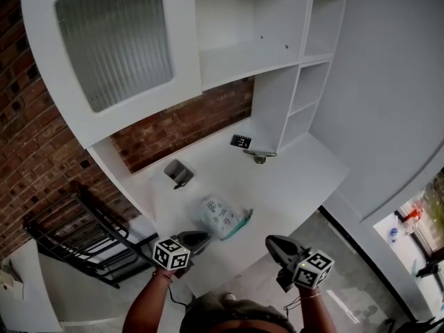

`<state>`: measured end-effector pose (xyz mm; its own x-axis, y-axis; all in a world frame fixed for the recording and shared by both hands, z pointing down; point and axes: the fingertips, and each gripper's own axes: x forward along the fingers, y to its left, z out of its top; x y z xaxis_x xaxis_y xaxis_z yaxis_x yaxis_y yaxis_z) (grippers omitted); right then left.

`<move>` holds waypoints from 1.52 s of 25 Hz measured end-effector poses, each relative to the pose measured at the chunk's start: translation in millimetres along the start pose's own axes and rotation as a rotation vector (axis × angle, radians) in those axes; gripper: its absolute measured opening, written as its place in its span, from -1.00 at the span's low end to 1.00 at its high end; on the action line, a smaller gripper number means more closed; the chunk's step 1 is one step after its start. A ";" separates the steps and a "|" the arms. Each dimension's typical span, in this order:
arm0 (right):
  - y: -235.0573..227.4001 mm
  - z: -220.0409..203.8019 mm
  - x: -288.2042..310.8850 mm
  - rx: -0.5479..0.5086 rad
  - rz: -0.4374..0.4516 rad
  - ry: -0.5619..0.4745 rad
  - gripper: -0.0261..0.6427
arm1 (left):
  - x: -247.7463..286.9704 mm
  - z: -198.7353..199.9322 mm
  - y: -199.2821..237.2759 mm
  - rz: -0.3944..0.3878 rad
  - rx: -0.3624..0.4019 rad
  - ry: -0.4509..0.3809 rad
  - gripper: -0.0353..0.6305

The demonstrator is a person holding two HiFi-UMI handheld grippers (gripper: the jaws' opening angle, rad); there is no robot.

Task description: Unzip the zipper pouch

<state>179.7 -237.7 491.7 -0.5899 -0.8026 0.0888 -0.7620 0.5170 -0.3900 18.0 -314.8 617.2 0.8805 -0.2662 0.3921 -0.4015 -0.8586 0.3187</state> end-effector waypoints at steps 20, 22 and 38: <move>33.6 -22.3 10.6 -0.122 -0.075 0.073 -0.91 | -132.0 -10.2 -45.9 0.297 0.034 -0.198 -0.88; 33.8 -24.5 10.0 -0.129 -0.077 0.069 -0.92 | -138.5 -13.8 -50.0 0.309 0.025 -0.202 -0.88; 38.9 -19.6 15.3 -0.189 -0.077 0.062 -0.92 | -156.9 -8.8 -54.3 0.337 0.017 -0.235 -0.88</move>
<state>135.8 -224.1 495.9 -0.5390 -0.8249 0.1700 -0.8385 0.5064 -0.2014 -100.6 -222.6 546.0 0.7345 -0.6254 0.2634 -0.6752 -0.7124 0.1914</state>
